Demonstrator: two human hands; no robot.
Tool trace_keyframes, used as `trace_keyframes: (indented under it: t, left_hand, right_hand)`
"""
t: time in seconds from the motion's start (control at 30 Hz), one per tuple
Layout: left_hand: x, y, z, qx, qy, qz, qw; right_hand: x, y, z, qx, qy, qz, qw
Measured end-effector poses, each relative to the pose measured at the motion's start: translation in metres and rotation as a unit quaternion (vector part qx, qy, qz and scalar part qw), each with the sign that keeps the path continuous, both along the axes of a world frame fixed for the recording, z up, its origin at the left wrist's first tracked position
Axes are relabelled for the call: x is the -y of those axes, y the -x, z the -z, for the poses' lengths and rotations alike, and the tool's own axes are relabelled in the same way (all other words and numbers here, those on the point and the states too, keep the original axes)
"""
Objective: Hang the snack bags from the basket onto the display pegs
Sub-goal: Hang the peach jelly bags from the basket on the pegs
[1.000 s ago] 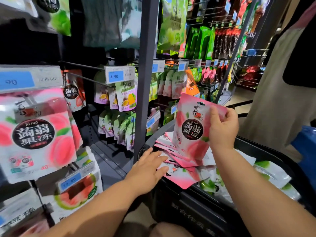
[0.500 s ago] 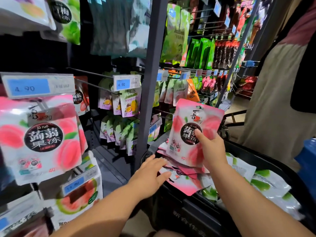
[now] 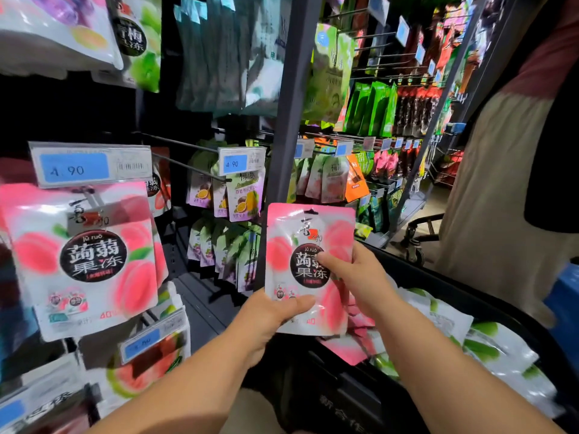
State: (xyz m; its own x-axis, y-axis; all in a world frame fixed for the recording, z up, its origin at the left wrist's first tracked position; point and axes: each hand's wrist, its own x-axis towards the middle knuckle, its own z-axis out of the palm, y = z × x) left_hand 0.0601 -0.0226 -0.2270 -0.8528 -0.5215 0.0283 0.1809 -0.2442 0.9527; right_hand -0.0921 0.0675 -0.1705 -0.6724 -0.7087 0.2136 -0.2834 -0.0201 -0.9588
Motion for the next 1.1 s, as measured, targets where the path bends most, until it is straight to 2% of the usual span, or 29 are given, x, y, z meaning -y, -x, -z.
trace_keyframes:
  t: [0.17, 0.27, 0.47, 0.63, 0.77, 0.87, 1.1]
  left_hand:
    - [0.006, -0.007, 0.003, 0.037, -0.027, -0.062, 0.997]
    - [0.01, -0.009, 0.005, 0.057, -0.035, -0.091, 0.994]
    - [0.014, -0.01, 0.01, 0.074, -0.044, -0.109, 0.99]
    - [0.011, -0.011, 0.009, 0.063, -0.054, -0.114, 0.99]
    - [0.01, -0.012, 0.009, 0.068, -0.051, -0.115, 0.99]
    - [0.01, -0.014, 0.01, 0.072, -0.047, -0.116, 0.989]
    - [0.01, -0.013, 0.011, 0.076, -0.046, -0.105, 0.991]
  right_hand:
    - [-0.025, 0.055, 0.019, -0.128, -0.183, 0.021, 0.975]
    - [-0.042, 0.072, 0.042, -0.161, -0.268, -0.042, 0.949]
    - [-0.042, 0.075, 0.05, -0.128, -0.27, -0.075, 0.952]
    - [-0.044, 0.074, 0.057, -0.187, -0.291, -0.032, 0.938]
    - [-0.042, 0.068, 0.057, -0.281, -0.323, 0.03, 0.903]
    - [-0.039, 0.066, 0.06, -0.303, -0.308, 0.049, 0.9]
    - [-0.039, 0.065, 0.06, -0.274, -0.306, 0.059, 0.91]
